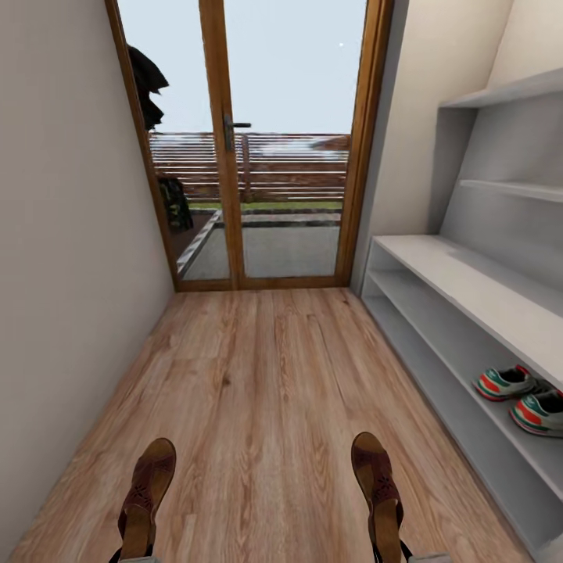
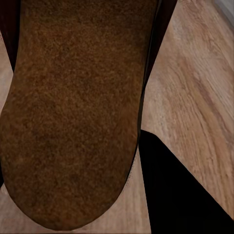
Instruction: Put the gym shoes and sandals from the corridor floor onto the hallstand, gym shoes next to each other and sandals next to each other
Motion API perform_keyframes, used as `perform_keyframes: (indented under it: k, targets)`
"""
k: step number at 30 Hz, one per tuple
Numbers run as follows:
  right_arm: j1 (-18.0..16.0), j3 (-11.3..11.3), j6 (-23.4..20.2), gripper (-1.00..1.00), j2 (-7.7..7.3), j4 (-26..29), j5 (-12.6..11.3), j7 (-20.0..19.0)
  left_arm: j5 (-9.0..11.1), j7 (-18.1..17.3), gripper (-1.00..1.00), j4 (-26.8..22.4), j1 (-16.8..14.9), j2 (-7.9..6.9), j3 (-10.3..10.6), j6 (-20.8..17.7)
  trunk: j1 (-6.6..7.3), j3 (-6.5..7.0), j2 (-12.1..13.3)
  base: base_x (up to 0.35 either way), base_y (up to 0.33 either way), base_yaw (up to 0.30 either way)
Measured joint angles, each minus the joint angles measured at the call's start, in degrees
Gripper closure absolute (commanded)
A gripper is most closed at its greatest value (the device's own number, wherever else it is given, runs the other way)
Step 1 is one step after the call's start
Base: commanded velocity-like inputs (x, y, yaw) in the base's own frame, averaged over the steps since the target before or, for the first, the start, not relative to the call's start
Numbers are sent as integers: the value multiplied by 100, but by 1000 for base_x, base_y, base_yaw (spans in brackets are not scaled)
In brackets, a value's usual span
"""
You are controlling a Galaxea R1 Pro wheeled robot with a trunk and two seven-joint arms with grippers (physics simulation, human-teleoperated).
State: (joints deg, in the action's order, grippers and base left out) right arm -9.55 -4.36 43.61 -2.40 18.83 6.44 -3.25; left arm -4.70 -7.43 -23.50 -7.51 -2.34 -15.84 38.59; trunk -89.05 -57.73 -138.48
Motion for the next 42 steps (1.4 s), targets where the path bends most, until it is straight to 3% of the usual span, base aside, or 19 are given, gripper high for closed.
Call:
perform_keyframes:
  k: [17, 42]
  targets:
    - [0, 0, 0, 100, 0, -1, 0, 0, 1, 1, 100, -7, 0, 0, -6, 3, 0, 0, 0, 339, 22, 0]
    - [0, 0, -1, 100, 0, 8, 1, 0, -6, 0, 100, -7, 1, 1, -9, 8, -1, 0, 0, 292, 188, 0]
